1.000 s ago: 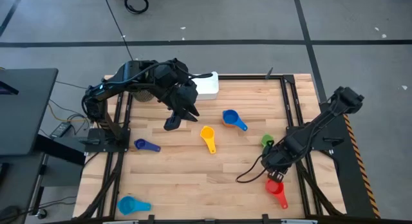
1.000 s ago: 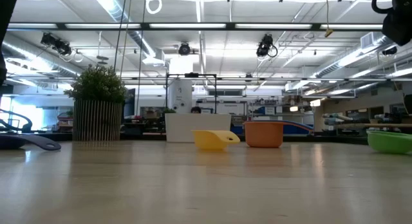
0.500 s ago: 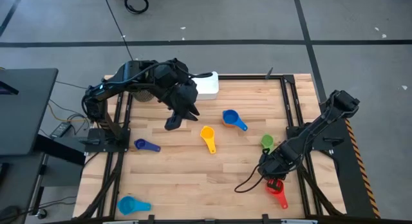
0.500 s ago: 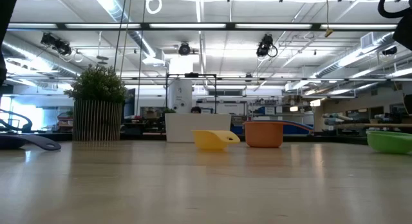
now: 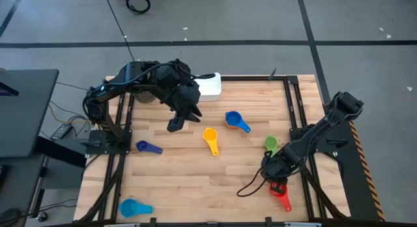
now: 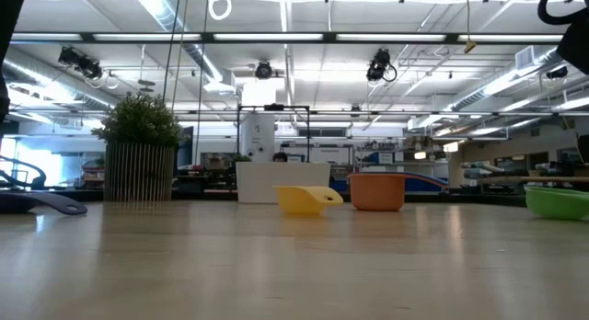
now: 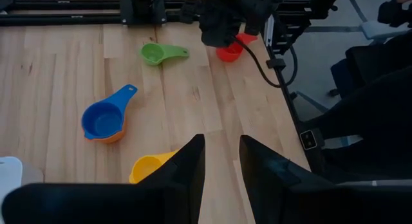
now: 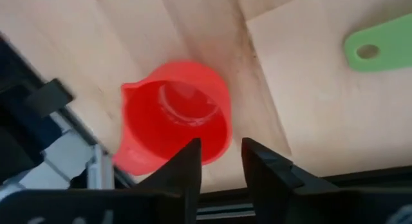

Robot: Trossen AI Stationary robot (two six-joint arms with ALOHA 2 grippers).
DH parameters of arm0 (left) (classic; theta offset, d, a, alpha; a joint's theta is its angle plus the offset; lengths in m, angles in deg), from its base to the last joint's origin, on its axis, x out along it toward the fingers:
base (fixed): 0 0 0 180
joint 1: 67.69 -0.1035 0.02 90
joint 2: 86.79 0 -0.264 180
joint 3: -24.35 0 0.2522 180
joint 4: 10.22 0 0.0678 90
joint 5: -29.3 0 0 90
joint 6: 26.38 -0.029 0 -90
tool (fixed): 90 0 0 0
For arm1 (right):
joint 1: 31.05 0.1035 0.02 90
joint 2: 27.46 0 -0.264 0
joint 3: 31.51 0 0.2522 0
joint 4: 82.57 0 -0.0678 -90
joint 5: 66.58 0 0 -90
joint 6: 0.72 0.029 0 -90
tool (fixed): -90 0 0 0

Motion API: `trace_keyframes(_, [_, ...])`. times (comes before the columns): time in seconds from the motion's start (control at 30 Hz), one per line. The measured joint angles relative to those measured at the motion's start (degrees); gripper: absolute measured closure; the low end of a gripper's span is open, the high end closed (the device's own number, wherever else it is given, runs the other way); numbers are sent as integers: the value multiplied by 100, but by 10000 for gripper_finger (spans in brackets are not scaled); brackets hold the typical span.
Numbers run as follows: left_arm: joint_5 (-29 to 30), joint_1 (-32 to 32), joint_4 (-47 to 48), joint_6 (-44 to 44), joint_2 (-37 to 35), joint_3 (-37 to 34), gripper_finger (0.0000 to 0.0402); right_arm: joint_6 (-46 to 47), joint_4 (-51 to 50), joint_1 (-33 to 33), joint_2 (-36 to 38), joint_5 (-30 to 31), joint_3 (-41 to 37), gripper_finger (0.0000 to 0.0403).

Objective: Nest measuring cups in basket
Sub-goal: Stack the red measuring cup on top of the blue measuring cup

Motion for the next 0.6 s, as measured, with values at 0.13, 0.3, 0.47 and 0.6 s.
trace_keyframes(0.13, [0,0,0,-6,0,0,299,-19,-4,14,-224,-34,-2,276])
trace_keyframes(0.3, [0,0,1,-6,0,0,299,-250,1,75,-639,-127,-2,276])
trace_keyframes(0.47, [0,0,2,-6,2,0,299,-484,88,107,-1057,-210,-2,277])
trace_keyframes(0.6, [0,-2,0,-3,2,0,299,-641,121,107,-1353,-202,-2,288])
